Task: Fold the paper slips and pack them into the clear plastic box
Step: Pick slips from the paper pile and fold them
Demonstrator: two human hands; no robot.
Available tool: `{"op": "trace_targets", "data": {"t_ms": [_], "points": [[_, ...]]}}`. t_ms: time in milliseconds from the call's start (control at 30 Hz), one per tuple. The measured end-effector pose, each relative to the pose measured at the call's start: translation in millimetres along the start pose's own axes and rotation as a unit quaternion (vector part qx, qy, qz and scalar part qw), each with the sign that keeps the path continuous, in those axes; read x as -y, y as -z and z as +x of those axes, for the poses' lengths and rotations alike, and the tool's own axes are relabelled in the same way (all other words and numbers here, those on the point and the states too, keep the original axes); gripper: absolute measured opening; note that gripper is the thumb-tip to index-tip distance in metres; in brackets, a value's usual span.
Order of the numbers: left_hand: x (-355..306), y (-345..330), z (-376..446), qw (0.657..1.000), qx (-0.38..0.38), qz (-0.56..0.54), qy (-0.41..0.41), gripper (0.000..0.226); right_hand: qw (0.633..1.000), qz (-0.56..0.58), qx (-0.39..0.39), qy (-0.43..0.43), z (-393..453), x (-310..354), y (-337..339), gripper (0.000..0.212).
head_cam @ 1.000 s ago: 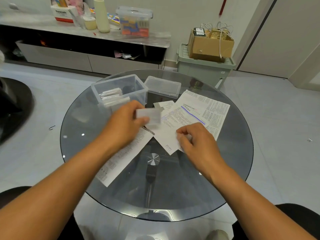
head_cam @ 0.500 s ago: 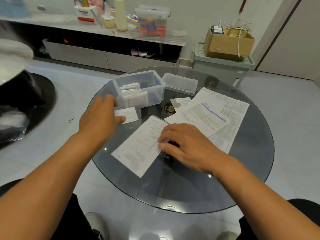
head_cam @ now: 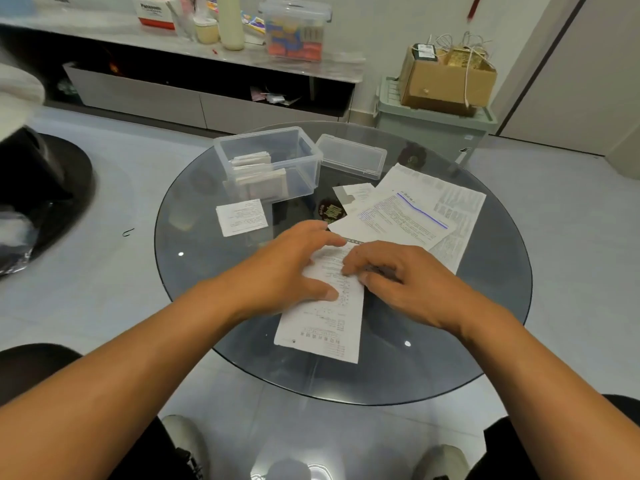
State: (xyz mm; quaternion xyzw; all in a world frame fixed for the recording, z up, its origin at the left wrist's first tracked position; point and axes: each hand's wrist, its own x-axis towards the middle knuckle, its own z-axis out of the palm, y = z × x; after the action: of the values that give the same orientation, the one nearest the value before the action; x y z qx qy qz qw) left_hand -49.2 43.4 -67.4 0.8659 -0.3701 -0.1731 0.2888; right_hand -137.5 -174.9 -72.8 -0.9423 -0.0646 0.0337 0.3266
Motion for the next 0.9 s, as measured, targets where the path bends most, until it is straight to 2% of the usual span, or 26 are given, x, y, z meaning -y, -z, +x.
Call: {"op": "trace_targets", "data": {"t_ms": [133,333,467,533,600,700,800,900], "points": [[-1.4,8.1,1.7,0.993,0.03,0.115,-0.028,0.058,0.999,-0.036,-0.001,0.014,-5.8,3.9,-0.9,0.02],[-3.5,-1.7,-5.8,0.991,0.106,0.026,-0.071,0.043,0.996,-0.076,0.005,0.055,-21.5,8.7,0.5,0.012],[-2.9,-3.4,-10.9,0.993,0.083,-0.023,-0.079,0.036,0.996,-0.077,0.015,0.039,-34.4,9.2,2.5,0.015],[-0.5,-5.6,-12.8,0.99,0.052,0.068,-0.111,0.036,0.996,-0.084,0.016,0.039,-40.5,7.7,1.0,0.019],[1.6,-9.4,-14.9,0.98,0.039,0.141,-0.133,0.042,0.995,-0.095,0.019,0.029,-48.1,8.4,-2.3,0.027],[3.9,-12.9,-17.5,0.978,0.044,0.157,-0.134,0.052,0.993,-0.105,0.042,0.027,-59.9,15.8,-8.0,0.053],[2.6,-13.5,-21.5,0.972,0.031,0.182,-0.149,0.05,0.989,-0.115,0.074,0.051,-70.4,27.9,-10.2,0.083],[-0.7,-11.4,-26.3,0.973,0.041,0.172,-0.146,0.045,0.983,-0.152,0.093,0.053,-78.4,32.3,-11.4,0.099]]}}
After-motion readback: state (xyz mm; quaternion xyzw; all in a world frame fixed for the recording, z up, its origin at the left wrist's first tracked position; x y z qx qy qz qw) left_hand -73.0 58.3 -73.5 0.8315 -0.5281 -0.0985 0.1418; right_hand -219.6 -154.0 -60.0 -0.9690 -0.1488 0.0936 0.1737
